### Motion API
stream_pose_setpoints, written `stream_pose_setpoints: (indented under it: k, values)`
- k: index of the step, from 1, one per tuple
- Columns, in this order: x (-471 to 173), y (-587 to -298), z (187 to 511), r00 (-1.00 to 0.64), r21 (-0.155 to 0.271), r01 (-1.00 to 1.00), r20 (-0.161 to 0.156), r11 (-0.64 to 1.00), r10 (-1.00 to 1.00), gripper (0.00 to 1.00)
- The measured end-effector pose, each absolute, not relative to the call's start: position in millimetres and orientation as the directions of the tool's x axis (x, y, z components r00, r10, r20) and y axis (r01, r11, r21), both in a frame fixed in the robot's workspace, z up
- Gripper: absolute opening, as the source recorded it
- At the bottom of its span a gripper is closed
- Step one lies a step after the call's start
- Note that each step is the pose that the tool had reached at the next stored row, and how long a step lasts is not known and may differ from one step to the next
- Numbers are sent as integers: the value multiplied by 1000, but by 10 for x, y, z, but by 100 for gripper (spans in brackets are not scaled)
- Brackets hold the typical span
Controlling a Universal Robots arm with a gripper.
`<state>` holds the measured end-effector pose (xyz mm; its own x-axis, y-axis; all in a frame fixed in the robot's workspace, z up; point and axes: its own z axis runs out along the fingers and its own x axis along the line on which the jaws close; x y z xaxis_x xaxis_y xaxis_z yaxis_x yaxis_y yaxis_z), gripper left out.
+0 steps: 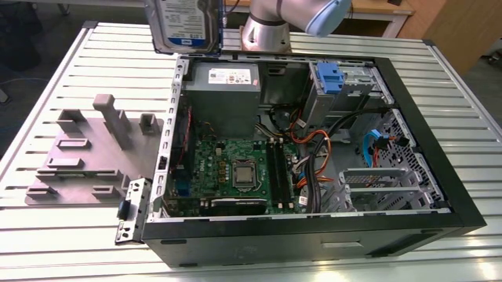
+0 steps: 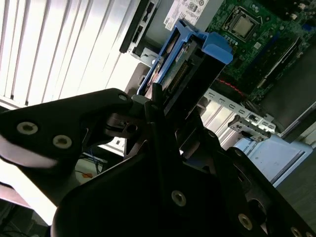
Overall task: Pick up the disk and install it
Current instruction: 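Pick up the disk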
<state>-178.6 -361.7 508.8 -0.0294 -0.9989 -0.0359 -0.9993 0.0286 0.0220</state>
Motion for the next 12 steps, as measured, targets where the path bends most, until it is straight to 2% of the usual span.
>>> stream_pose_setpoints:
  k: [12]
  values:
    - [-1308,-3617,5084,-29,22,-999,-36,29,-999,35]
